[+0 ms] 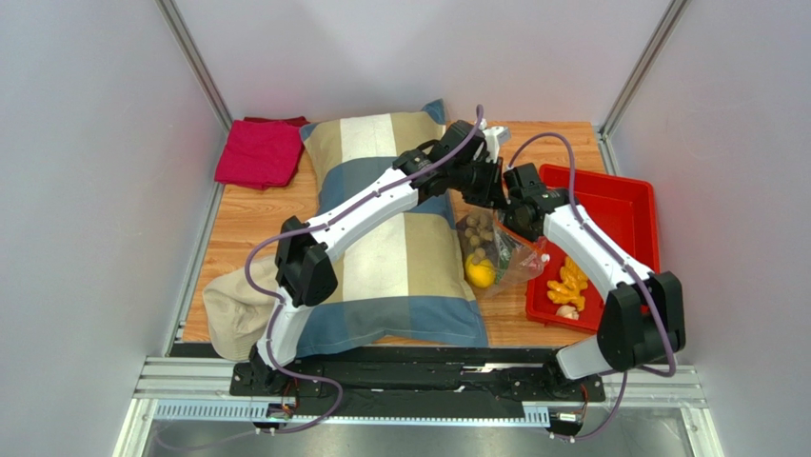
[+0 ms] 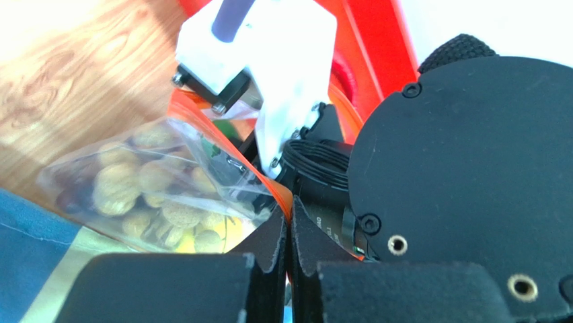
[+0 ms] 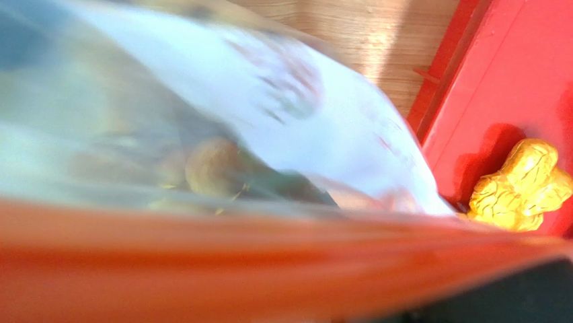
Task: Open the zip-top bag and remove the fake food
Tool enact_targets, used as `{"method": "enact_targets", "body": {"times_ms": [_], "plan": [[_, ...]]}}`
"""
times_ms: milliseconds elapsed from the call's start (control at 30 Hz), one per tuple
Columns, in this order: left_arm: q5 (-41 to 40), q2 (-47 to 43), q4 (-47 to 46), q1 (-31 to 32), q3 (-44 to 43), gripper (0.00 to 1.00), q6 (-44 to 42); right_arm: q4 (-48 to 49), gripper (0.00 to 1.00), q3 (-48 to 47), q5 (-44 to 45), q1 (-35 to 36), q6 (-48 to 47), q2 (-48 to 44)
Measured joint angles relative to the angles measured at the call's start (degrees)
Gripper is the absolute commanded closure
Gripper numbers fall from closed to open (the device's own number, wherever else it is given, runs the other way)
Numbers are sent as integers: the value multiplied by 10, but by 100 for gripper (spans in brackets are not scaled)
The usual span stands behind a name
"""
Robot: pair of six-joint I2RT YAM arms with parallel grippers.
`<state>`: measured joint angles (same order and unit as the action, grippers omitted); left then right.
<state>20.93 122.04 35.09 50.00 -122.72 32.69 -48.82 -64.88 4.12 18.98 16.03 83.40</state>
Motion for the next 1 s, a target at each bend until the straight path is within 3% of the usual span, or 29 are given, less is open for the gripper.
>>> {"method": "enact_targets", "body": {"times_ms": [233,433,867,1000], "plan": [[0,-25,15,14,-27,100,-13,-3,100,2,-56,-3,-37,-76],[9,-42,7,19,-30,100,-12,7,100,4,-50,-3,-40,-119],[-64,-53,25,7,30,100,-23,12,100,20,-57,-33,-32,-55],[-75,-51,29,0,31,100,-24,15,100,20,-75,-33,-34,-80]]}}
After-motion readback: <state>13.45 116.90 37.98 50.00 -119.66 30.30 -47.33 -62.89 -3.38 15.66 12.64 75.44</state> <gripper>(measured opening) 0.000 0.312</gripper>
